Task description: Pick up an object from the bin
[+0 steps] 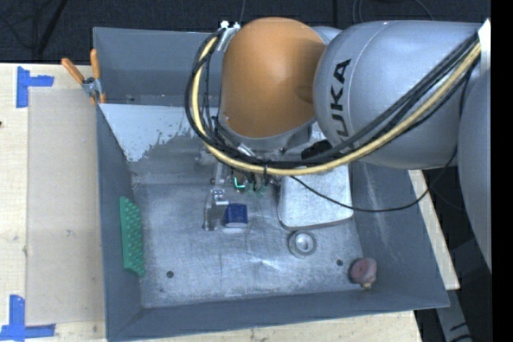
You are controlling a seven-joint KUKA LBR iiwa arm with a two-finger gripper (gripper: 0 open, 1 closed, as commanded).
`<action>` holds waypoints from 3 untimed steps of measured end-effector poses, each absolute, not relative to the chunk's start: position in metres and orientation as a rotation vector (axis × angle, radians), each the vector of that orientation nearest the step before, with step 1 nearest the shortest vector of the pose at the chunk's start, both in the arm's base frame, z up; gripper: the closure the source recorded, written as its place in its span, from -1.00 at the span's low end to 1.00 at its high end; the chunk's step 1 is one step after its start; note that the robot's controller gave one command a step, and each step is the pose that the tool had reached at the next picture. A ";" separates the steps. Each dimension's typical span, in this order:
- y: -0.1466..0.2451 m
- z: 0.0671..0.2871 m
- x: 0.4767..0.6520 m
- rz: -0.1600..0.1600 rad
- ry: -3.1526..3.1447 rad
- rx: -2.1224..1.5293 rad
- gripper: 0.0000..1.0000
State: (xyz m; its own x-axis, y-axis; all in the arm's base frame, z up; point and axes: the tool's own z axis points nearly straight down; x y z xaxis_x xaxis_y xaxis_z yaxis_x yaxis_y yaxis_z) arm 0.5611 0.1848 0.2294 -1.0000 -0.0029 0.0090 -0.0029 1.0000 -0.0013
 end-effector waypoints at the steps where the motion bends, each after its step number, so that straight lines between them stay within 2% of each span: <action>1: 0.105 0.119 0.569 0.004 -3.117 0.321 -1.00; 2: 0.083 0.071 0.587 -0.005 -3.104 0.499 -1.00; 3: 0.083 0.075 0.589 -0.003 -3.107 0.494 1.00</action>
Offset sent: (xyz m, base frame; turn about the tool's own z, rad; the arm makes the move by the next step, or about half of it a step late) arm 0.0097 -0.0768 -0.1056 -0.2052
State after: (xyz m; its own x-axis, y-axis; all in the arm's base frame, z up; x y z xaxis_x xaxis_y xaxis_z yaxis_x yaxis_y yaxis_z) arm 0.5886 0.0829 0.0751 -0.9507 -0.3101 -0.0050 -0.3101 0.9507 0.0009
